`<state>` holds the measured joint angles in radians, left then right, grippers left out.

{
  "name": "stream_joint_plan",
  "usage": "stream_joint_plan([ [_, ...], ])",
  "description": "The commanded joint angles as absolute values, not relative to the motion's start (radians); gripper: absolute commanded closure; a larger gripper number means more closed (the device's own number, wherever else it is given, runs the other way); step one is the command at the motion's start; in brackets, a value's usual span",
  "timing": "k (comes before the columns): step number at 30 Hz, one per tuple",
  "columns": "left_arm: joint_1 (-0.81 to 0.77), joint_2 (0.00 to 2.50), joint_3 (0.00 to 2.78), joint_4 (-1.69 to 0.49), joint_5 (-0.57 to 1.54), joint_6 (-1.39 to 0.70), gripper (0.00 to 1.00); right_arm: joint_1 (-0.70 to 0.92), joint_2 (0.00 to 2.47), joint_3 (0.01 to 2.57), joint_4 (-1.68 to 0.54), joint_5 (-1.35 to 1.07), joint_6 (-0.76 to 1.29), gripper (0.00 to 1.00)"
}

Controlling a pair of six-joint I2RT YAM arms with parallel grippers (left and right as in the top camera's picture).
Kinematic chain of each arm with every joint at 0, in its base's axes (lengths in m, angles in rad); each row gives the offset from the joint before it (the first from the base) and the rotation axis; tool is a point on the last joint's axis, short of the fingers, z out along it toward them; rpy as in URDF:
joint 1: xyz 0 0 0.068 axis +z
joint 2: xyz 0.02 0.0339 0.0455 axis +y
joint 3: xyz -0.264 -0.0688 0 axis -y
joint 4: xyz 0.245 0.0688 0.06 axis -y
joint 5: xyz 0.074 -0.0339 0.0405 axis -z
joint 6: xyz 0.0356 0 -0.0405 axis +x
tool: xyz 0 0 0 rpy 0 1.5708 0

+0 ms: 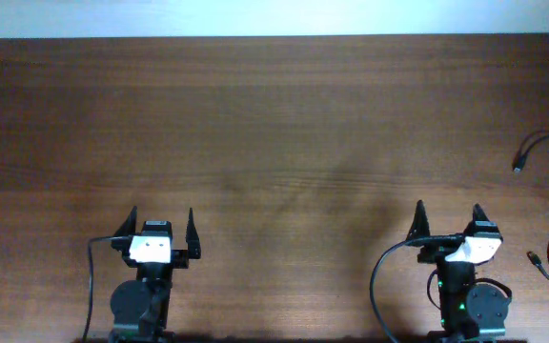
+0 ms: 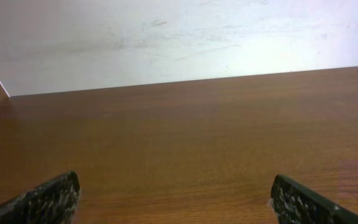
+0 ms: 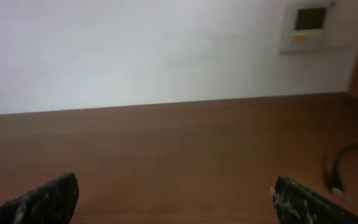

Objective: Untangle cables

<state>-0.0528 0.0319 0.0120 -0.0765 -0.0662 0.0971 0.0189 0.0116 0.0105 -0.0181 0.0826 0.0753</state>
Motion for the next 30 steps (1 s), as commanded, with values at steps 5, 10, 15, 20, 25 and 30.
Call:
stream_joint_plan([
  [5, -0.05, 0.027, 0.009, -0.08, -0.067, 0.099, 0.01, 0.01, 0.003, 0.006, -0.045, 0.084, 0.049, 0.01],
  [10, -0.05, 0.027, 0.009, -0.08, -0.067, 0.099, 0.01, 0.01, 0.003, 0.006, -0.08, 0.01, 0.049, 0.01],
  [15, -0.05, 0.027, 0.009, -0.081, -0.067, 0.099, 0.01, 0.012, 0.003, 0.006, -0.082, -0.008, 0.05, 0.01],
  [20, -0.05, 0.027, 0.009, -0.08, -0.067, 0.099, 0.01, 0.012, 0.003, 0.006, -0.08, -0.007, 0.061, 0.01],
  [25, -0.05, 0.027, 0.009, -0.08, -0.067, 0.099, 0.01, 0.012, 0.003, 0.006, -0.08, -0.007, 0.061, 0.01],
  [30, -0.05, 0.027, 0.009, -0.08, -0.067, 0.099, 0.01, 0.012, 0.003, 0.006, -0.08, -0.007, 0.061, 0.01],
])
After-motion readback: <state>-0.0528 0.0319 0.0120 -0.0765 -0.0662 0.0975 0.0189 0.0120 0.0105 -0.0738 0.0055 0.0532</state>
